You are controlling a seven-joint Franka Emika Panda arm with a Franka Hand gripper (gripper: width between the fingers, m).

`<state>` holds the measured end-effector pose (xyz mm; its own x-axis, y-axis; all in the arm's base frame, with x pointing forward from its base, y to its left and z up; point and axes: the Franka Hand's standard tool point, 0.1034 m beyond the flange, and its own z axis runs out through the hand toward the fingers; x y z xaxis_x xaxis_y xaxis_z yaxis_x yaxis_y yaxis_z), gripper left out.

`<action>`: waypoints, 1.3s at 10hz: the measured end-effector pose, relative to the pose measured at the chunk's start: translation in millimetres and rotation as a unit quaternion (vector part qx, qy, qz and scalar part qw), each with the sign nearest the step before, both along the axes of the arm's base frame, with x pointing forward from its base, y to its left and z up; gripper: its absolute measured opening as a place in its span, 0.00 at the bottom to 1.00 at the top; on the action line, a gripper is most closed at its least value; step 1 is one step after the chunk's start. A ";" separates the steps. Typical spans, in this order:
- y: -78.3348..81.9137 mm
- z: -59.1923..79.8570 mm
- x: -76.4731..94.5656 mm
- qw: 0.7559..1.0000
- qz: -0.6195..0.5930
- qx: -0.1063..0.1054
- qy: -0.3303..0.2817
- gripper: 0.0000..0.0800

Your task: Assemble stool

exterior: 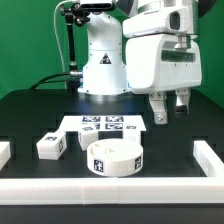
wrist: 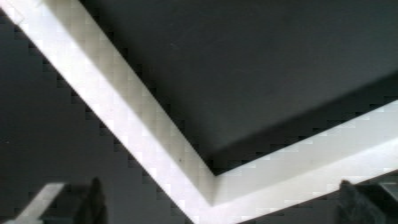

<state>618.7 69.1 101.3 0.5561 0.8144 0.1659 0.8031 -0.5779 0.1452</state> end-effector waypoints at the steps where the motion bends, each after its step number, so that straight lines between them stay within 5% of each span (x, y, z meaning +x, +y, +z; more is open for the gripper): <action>1: 0.0 0.0 0.0 1.000 0.000 0.000 0.000 0.81; 6: -3.1 -1.5 -2.0 1.000 0.001 -0.001 -0.001 0.81; 10: -31.6 -18.8 -45.8 1.000 -0.013 -0.004 0.006 0.81; 13: -30.9 -23.7 -52.2 1.000 -0.020 -0.004 0.018 0.81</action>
Offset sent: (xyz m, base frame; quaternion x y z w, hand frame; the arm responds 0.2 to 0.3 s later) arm 0.0000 0.0000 0.0000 0.0000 0.0000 0.0000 1.0000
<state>566.5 38.2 77.6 0.5931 0.7930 0.1391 0.7847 -0.6080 0.1208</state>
